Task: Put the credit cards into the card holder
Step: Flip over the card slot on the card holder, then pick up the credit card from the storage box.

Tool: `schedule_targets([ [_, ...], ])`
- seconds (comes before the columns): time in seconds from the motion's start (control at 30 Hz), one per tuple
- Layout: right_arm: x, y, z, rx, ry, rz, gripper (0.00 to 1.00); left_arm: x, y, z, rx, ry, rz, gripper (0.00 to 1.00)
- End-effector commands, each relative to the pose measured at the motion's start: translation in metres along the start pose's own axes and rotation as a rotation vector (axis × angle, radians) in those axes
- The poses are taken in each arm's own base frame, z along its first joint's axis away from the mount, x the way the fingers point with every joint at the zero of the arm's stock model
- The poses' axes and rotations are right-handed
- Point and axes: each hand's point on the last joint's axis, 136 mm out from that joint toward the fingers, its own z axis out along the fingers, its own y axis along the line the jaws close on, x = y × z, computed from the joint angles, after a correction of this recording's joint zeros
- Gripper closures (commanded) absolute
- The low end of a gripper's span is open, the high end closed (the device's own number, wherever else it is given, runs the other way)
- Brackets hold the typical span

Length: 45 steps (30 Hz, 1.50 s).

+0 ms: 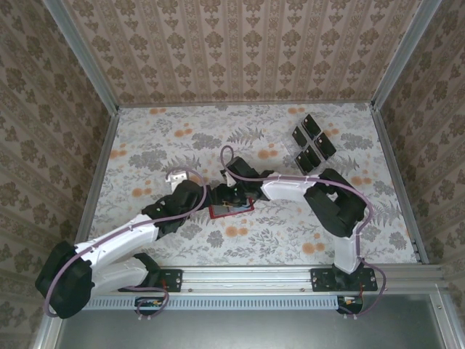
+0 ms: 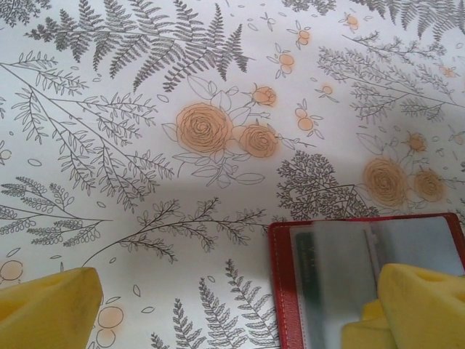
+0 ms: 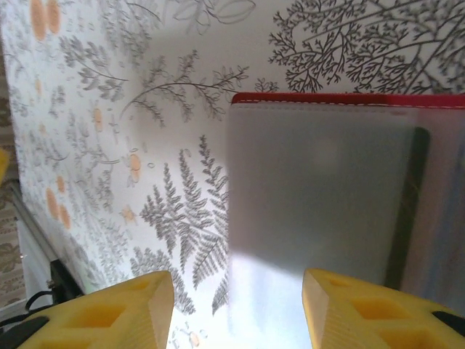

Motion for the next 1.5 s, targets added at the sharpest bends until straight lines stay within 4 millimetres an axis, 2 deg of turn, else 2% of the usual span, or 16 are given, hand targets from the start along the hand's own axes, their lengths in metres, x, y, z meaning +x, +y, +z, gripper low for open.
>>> schedule_targets([
  [0.0,0.001,-0.005,0.011,0.053,0.011,0.026,0.49,0.008,0.005,0.002,0.002,0.031,-0.012,0.00],
  [0.13,-0.001,-0.003,0.012,0.053,0.012,0.035,0.49,0.010,0.009,0.005,0.002,0.048,-0.019,0.00],
  [0.23,-0.008,0.011,0.000,0.032,-0.003,0.005,0.49,0.010,0.011,0.007,0.007,0.059,-0.024,0.00],
  [0.37,-0.031,0.041,-0.038,-0.046,-0.071,-0.041,0.49,0.011,0.012,0.010,0.014,0.079,-0.027,0.00],
  [0.47,-0.051,0.046,-0.076,-0.064,-0.142,-0.057,0.48,0.010,0.009,0.013,0.026,0.096,-0.019,0.00],
  [0.57,-0.068,0.024,-0.113,0.008,-0.196,-0.055,0.48,0.008,0.003,0.016,0.040,0.109,-0.002,0.00],
  [0.63,-0.077,-0.008,-0.135,0.128,-0.224,-0.049,0.49,0.007,0.000,0.018,0.046,0.119,0.015,0.00],
  [0.8,-0.091,-0.116,-0.190,0.517,-0.243,-0.013,0.51,0.005,-0.007,0.019,0.056,0.149,0.044,0.00],
  [0.87,-0.094,-0.147,-0.206,0.641,-0.236,-0.006,0.52,0.007,-0.008,0.019,0.056,0.161,0.045,0.00],
  [0.93,-0.097,-0.169,-0.217,0.739,-0.224,-0.015,0.53,0.009,-0.006,0.020,0.053,0.168,0.041,0.00],
  [1.03,-0.102,-0.184,-0.230,0.852,-0.213,-0.048,0.54,0.013,-0.006,0.021,0.052,0.181,0.035,0.00],
  [1.27,-0.114,-0.182,-0.262,0.968,-0.267,-0.123,0.57,0.014,-0.009,0.024,0.058,0.191,0.022,0.00],
  [1.47,-0.127,-0.197,-0.279,1.087,-0.251,-0.137,0.57,0.015,-0.013,0.028,0.064,0.206,0.023,0.00],
])
